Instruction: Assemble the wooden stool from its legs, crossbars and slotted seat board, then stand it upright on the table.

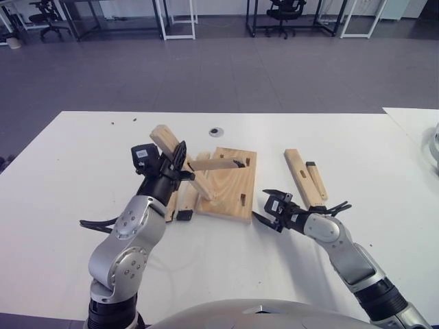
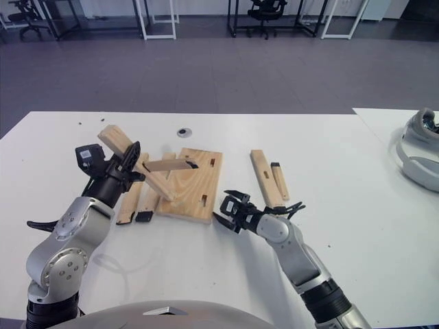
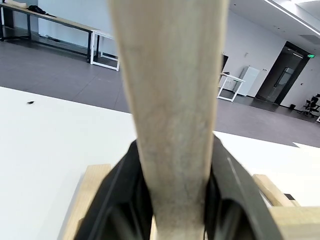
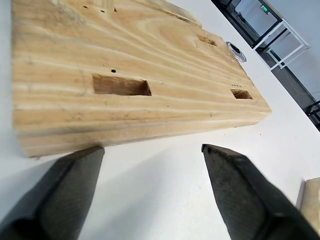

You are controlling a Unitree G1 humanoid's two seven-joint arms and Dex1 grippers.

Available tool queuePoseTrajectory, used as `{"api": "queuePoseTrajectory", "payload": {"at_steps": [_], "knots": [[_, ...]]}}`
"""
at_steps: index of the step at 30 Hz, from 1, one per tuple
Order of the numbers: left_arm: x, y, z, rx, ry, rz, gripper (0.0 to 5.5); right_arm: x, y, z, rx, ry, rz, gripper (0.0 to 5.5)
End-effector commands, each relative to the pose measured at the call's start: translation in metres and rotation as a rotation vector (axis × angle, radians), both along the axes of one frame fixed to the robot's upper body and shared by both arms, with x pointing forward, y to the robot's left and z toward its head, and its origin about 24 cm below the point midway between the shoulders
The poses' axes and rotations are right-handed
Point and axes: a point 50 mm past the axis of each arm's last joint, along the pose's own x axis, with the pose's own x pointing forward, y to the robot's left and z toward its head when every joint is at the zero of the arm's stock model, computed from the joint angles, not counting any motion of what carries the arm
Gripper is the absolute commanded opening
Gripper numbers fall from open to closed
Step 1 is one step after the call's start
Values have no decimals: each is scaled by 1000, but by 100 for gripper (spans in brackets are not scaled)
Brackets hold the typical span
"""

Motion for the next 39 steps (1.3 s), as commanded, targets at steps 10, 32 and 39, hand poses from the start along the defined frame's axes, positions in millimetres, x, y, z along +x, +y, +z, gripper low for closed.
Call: {"api": "queuePoseTrajectory", "payload": {"at_steps": [10, 32, 39], "knots": [[12, -37, 19, -54, -46, -206, 143, 13, -12, 5, -2, -34, -121, 366], [20, 35, 145, -136, -488, -260, 411, 74, -97, 84, 100, -410, -610, 366], [38, 21, -14, 259, 170, -322, 411, 77, -91, 69, 104, -354, -611, 366]]}}
